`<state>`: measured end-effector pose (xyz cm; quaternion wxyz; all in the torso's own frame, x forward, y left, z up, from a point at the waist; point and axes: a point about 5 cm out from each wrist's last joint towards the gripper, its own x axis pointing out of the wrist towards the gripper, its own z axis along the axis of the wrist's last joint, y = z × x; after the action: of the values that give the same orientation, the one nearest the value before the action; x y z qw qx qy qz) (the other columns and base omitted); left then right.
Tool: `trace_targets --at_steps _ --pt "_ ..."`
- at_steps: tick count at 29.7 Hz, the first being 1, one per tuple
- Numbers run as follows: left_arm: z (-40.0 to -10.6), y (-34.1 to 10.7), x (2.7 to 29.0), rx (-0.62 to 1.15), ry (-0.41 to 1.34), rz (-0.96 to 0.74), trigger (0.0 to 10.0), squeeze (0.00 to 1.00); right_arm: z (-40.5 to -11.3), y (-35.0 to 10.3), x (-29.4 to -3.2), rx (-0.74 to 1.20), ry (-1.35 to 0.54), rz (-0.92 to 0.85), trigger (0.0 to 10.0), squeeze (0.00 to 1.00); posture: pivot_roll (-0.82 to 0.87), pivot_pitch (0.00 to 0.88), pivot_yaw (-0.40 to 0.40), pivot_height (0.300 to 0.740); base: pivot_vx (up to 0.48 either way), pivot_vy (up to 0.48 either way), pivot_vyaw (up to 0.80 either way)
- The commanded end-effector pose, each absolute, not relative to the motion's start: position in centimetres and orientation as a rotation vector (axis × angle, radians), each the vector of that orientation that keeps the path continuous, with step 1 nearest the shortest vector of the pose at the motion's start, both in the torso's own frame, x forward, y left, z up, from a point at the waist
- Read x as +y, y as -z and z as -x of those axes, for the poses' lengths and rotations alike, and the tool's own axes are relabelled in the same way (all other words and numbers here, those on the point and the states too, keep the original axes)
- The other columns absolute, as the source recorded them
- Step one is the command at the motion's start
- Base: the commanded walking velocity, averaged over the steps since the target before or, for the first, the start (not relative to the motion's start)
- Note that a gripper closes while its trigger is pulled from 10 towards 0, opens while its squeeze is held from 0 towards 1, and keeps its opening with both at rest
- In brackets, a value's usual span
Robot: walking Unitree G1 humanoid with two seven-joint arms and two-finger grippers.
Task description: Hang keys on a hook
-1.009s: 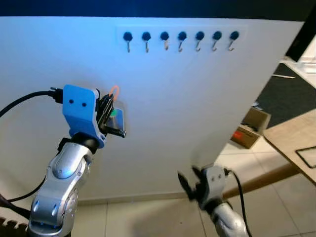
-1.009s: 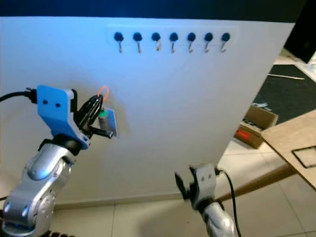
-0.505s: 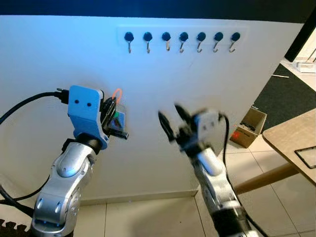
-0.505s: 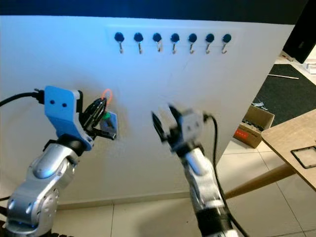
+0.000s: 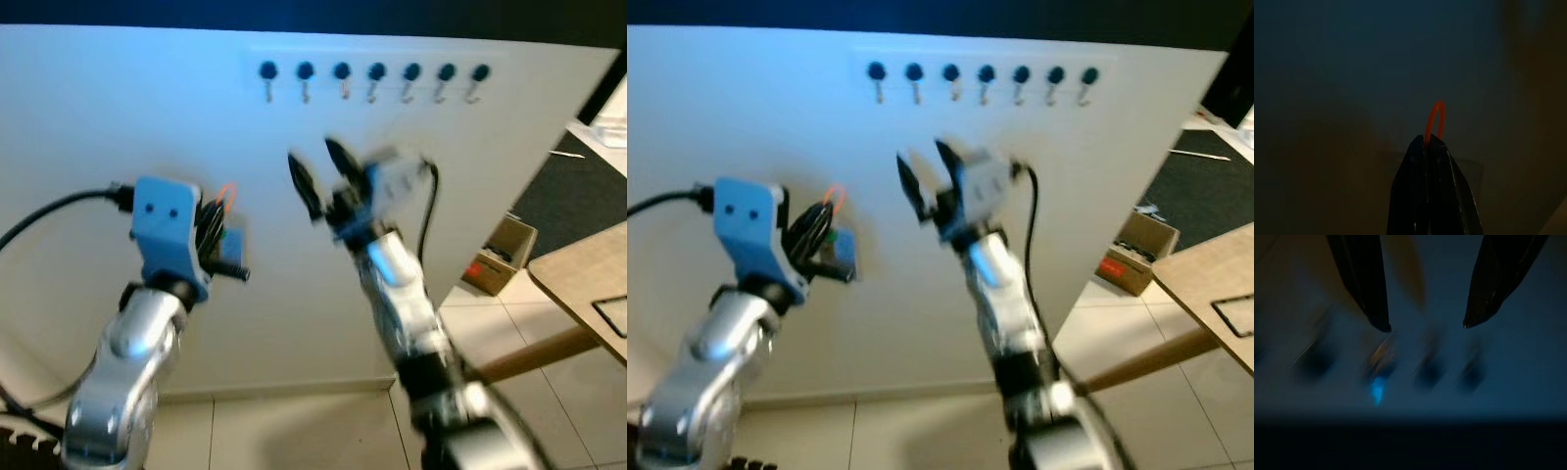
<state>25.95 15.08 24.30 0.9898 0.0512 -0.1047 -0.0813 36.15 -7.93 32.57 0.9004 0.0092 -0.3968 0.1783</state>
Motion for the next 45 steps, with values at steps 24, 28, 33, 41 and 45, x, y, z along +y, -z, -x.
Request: trace_targets --at_steps 24,28,33,41,45 --pt "-25.6 -23.7 14.9 -0.192 0.14 -0.106 10.0 0.0 -37.0 -33.4 -8.3 -0.854 -0.346 -0.074 10.0 0.0 0.29 0.19 -0.031 0.74 0.0 0.0 0.0" --pt "-25.6 -23.6 14.9 -0.189 0.141 -0.104 10.0 0.0 -36.7 -33.7 -8.1 -0.884 -0.361 -0.084 0.0 0.0 0.29 0.191 -0.031 0.74 0.0 0.0 0.0" --pt "-25.6 -23.6 14.8 -0.187 0.144 -0.105 10.0 0.0 -36.8 -33.6 -8.1 -0.888 -0.362 -0.091 0.0 0.0 0.29 0.191 -0.03 0.74 0.0 0.0 0.0" --pt "-25.5 -23.5 14.7 -0.183 0.145 -0.106 10.0 0.0 -37.0 -33.3 -8.0 -0.873 -0.366 -0.104 0.0 0.0 0.29 0.193 -0.027 0.74 0.0 0.0 0.0" --pt "-25.5 -23.5 14.7 -0.182 0.146 -0.108 10.0 0.0 -37.4 -33.0 -8.0 -0.84 -0.363 -0.109 8.1 0.0 0.3 0.194 -0.025 0.74 0.0 0.0 0.0"
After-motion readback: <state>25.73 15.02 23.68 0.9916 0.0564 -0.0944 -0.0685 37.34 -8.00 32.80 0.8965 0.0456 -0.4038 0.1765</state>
